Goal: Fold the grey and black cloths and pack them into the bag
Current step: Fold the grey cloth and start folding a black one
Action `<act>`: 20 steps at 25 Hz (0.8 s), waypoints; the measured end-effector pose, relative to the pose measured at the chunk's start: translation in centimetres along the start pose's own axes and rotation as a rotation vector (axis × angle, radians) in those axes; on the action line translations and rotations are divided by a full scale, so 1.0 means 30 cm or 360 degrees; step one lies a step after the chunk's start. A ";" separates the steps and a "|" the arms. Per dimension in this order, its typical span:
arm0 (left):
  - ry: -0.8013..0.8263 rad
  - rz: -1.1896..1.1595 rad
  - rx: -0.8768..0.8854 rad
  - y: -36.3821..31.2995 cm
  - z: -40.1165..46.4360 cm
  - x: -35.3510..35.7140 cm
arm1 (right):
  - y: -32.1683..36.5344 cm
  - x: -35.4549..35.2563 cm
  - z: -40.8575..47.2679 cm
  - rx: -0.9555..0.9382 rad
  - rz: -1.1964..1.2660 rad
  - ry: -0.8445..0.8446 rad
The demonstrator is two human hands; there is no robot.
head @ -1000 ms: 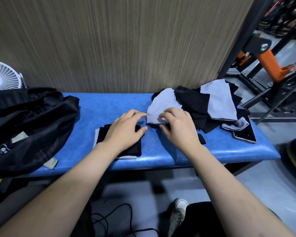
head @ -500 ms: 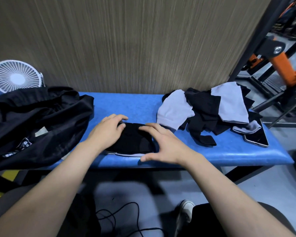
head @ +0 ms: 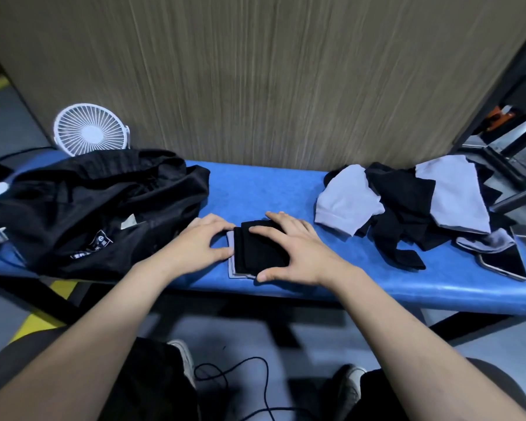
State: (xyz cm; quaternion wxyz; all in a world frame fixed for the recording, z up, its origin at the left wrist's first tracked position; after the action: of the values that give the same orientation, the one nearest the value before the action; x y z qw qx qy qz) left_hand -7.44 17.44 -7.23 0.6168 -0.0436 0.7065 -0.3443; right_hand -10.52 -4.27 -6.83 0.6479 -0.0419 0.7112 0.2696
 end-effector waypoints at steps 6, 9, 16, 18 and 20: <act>-0.0028 -0.0089 -0.0101 0.002 0.018 0.004 | -0.020 0.009 -0.004 0.0043 -0.0092 -0.0036; -0.0085 -0.0156 -0.0217 -0.003 0.033 0.010 | -0.042 0.006 -0.030 0.0088 -0.0057 -0.0070; -0.0202 -0.0241 -0.0276 -0.043 0.050 0.040 | -0.045 0.012 -0.058 0.0078 -0.0027 -0.0128; -0.0221 -0.0204 -0.0287 -0.050 0.051 0.043 | -0.045 0.010 -0.058 0.0083 -0.0050 -0.0133; -0.0241 -0.0177 -0.0291 -0.053 0.047 0.041 | -0.044 0.006 -0.060 0.0087 -0.0072 -0.0134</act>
State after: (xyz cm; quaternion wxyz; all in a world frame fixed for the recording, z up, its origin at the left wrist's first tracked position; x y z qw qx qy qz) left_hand -7.03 15.03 -7.39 0.6418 -0.1645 0.6828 -0.3078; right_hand -11.62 -6.13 -7.42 0.6841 -0.0290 0.6893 0.2370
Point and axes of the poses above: each hand's wrist, its own z-axis towards the middle knuckle, its own x-axis out of the palm, y = z × x, the point moved 4 cm from there along z, towards the middle knuckle, and after that the axes turned 3 degrees about x, right-handed, at the moved point
